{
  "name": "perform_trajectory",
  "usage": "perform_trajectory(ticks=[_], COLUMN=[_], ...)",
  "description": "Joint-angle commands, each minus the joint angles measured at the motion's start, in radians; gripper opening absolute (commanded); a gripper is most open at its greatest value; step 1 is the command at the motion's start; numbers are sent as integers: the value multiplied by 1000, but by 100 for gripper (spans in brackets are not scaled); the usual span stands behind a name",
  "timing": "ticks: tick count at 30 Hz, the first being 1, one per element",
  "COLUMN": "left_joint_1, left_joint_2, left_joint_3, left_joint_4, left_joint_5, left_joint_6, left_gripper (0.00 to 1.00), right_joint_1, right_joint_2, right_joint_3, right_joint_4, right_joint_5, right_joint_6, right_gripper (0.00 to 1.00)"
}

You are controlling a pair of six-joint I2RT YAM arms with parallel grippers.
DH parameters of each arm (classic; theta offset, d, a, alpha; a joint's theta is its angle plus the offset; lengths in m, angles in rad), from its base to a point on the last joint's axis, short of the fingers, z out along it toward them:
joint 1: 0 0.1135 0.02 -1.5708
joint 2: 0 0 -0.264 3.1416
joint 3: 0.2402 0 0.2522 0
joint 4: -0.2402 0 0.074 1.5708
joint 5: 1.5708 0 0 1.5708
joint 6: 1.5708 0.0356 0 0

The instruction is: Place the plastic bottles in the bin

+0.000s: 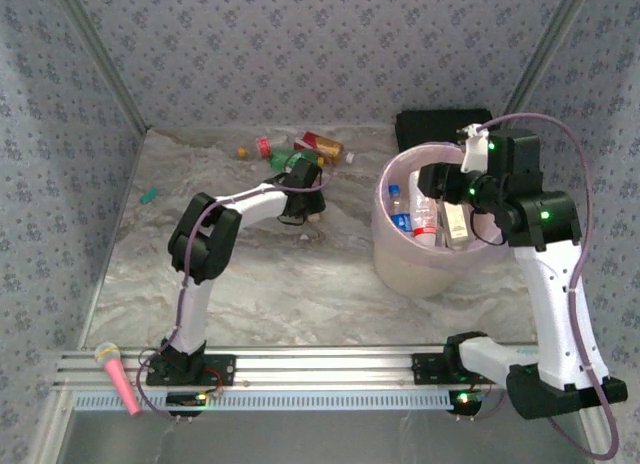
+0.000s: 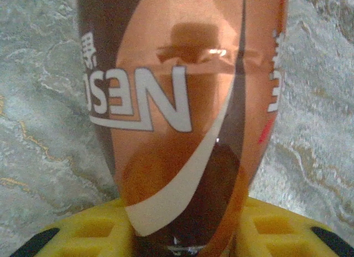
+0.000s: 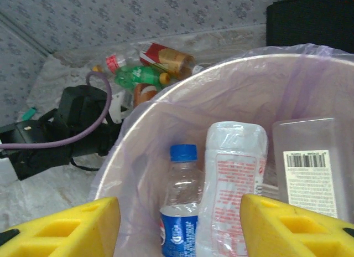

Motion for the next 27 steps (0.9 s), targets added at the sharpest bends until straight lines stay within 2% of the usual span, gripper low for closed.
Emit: perform_trajectory(ticks=[1,6,13,17,20,27], left_joint_1=[-4,-3,-2,4,7,5], left_joint_2=[-78,-172,-343,-465,-582,-807], left_joint_3=[-41,-101,-234,-342,-430,-584], left_joint_4=[-16,11,112,195,270,438], left_joint_5=[11,26,132,197,231,322], left_joint_6=[38,72,161,191,221,258], left_gripper=[30,21,5,4,4,3], right_joint_1=[-4,47,263,335,376,405], right_joint_2=[-40,-56,72,171,250,405], right_joint_3=[-14,-79,38,110,172,264], right_joint_4=[61,208,213,226,218,259], right_joint_5=[-77,-143,10,26,42,-12], right_joint_6=[39,121,85,85,83,129], right_gripper=[61,61,62,68,77,85])
